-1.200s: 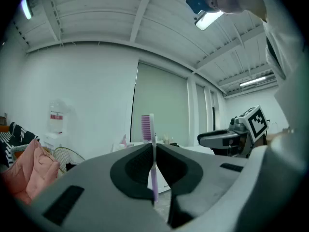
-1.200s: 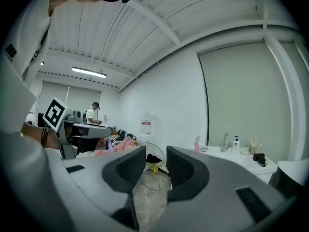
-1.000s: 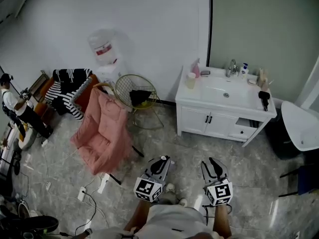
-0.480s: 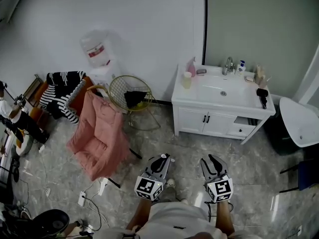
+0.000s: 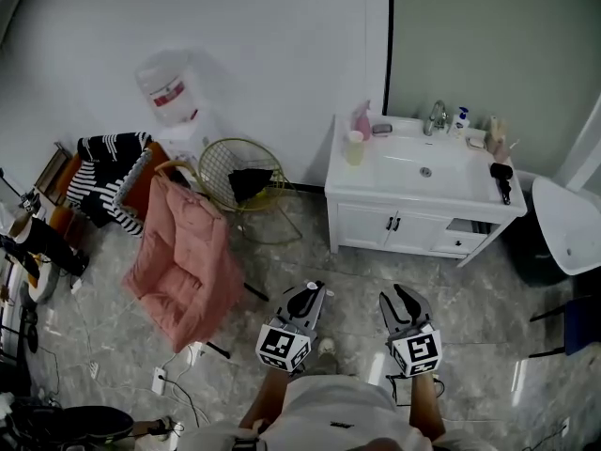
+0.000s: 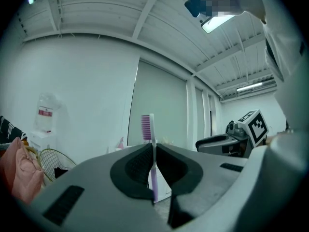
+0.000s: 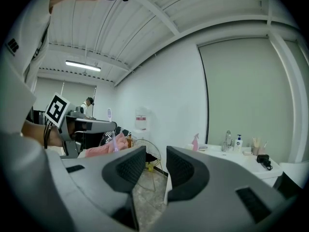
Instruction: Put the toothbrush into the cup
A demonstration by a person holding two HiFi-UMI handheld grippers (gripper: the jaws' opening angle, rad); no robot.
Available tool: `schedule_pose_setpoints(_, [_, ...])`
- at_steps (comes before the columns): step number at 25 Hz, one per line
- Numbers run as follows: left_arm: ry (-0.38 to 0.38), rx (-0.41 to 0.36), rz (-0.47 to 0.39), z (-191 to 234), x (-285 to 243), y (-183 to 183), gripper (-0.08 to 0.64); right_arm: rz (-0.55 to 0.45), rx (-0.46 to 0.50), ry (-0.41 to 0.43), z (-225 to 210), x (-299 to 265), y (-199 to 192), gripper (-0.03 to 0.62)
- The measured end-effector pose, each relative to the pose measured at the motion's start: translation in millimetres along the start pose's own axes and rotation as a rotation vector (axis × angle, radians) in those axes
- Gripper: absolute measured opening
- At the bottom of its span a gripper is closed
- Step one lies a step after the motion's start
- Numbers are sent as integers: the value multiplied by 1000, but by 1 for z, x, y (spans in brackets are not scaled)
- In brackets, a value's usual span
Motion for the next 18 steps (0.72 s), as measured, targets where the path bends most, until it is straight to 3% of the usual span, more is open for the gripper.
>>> schedule_pose_setpoints(18, [-63, -13, 6, 93, -60, 8, 42, 17, -17, -48, -9, -102, 25, 144])
Point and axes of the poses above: the fingertips, and each gripper's own axes: x backward along the fingers, z to its left, y out of its top, the point moved 4 cm from there along x, backward along the fingers, and after that the axes turned 6 degrees about z, right-handed, at the moved point
